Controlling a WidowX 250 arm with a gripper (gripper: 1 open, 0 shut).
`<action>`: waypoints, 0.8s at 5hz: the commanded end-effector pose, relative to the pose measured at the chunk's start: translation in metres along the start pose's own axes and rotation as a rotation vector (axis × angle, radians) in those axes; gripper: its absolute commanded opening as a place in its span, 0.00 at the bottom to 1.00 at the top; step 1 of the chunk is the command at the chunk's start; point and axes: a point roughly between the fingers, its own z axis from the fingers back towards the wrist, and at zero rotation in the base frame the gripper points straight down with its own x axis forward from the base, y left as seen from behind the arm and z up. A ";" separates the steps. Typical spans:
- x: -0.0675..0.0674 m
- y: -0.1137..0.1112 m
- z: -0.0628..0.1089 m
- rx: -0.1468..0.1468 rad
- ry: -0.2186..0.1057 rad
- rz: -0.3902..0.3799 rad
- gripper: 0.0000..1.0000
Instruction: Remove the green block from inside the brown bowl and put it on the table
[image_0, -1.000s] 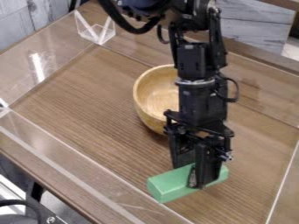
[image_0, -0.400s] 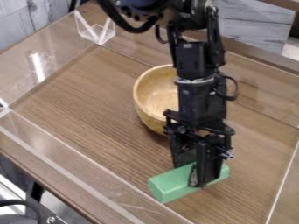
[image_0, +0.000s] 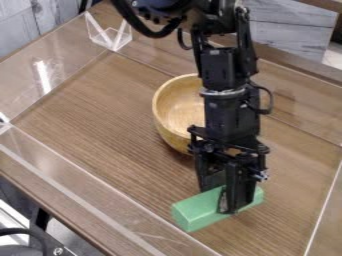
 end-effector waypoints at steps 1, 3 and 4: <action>0.006 -0.004 0.016 0.008 -0.074 -0.017 0.00; 0.007 -0.004 0.015 -0.002 -0.074 -0.011 0.00; 0.007 -0.004 0.014 -0.007 -0.073 -0.008 0.00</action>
